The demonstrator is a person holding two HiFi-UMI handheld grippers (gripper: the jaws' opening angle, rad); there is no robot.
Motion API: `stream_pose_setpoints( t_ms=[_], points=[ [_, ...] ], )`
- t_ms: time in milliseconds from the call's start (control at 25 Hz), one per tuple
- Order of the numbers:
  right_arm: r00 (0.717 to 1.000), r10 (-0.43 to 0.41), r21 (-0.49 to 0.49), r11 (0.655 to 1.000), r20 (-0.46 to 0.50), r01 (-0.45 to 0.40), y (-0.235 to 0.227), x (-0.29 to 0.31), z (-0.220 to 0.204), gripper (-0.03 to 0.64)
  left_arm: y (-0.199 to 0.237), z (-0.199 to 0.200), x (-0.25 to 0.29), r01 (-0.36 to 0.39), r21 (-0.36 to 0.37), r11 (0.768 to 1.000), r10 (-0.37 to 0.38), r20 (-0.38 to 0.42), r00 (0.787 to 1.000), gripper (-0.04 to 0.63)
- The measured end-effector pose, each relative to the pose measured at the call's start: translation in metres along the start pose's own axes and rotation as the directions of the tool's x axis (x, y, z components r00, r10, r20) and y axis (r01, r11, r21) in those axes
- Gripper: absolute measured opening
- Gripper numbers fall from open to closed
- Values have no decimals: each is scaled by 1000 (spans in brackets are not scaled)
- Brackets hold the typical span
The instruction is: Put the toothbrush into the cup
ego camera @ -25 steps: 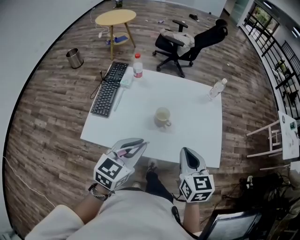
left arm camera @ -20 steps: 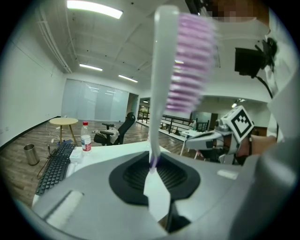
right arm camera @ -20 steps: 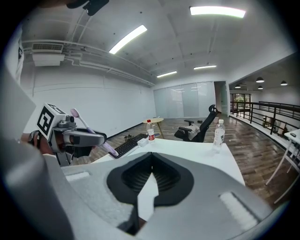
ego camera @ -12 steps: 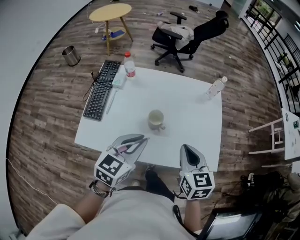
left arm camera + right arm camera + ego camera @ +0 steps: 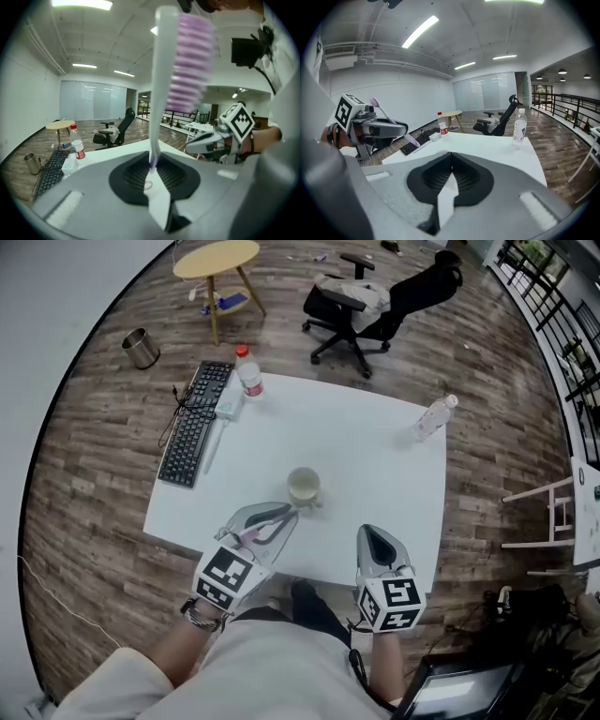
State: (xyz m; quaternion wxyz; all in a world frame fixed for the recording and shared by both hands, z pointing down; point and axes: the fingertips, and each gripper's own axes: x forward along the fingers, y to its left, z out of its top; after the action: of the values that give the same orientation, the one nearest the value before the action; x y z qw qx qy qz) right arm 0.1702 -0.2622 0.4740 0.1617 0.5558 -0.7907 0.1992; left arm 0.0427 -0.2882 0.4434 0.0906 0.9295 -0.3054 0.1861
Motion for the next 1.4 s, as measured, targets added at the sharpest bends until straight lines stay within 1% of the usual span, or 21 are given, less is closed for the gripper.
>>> stream_pose_setpoints(
  t_ms=[160, 480, 680, 840, 1160, 1320, 1400],
  points=[
    [999, 20, 8, 1000, -27, -19, -7, 10, -8, 2, 0, -9, 11, -2, -21, 1000, 1, -31, 1000, 54],
    [997, 52, 27, 998, -57, -51, -12, 31, -16, 2, 13, -16, 30, -17, -46, 999, 14, -50, 999, 55],
    [996, 61, 52, 997, -71, -57, -17, 40, -21, 2, 18, -25, 43, -20, -60, 998, 15, -79, 997, 55],
    [994, 67, 72, 996, -91, -61, -19, 50, -26, 2, 24, -35, 52, -23, -87, 996, 14, -103, 995, 55],
    [990, 82, 103, 992, -112, -71, -18, 68, -34, 2, 32, -51, 63, -14, -117, 993, -3, -142, 990, 54],
    [989, 92, 113, 990, -118, -78, -17, 72, -38, 2, 37, -50, 70, -24, -136, 990, 5, -138, 990, 54],
    [988, 92, 122, 990, -124, -77, -18, 74, -40, 2, 36, -54, 73, -13, -147, 989, -10, -154, 988, 54]
  ],
)
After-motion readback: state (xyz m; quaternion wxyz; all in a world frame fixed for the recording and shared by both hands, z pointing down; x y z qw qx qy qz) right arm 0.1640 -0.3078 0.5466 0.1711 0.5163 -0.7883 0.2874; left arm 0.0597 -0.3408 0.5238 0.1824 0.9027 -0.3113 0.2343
